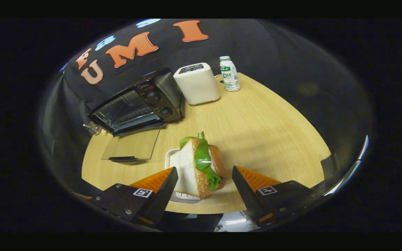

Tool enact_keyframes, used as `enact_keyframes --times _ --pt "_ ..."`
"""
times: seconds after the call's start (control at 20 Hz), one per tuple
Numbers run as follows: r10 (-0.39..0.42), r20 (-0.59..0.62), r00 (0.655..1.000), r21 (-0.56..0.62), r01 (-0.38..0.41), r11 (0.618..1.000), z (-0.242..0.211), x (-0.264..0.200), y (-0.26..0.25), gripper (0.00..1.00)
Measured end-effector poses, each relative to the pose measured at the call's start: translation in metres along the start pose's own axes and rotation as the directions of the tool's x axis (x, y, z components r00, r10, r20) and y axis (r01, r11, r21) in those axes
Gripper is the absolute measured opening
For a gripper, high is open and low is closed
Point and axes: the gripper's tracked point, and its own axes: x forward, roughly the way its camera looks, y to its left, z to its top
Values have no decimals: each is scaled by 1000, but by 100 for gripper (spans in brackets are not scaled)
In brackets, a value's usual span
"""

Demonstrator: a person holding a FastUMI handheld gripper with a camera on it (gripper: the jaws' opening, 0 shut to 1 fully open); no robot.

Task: Open the toaster oven, put the food inside, and close the toaster oven door.

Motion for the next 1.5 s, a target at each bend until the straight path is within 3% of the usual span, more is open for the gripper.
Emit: enact_keyframes --times 0.2,0.25,0.5,0.65,0.75,1.05,1.4,1.5 --pt "30 -62 998 -25 -31 999 -9 9 -9 76" --pt "50 -74 996 -4 -51 999 -9 9 -6 68" --pt "160 -105 981 115 -148 982 -13 6 1 56" --pt "217 -65 974 224 -198 954 -4 4 4 33" --pt "229 -57 972 227 -211 951 -7 3 7 28" --pt "255 -39 966 235 -239 942 -2 -10 16 26" --pt "293 128 947 382 -320 867 33 -30 45 24" --pt "282 138 949 395 -314 863 31 -29 52 23"
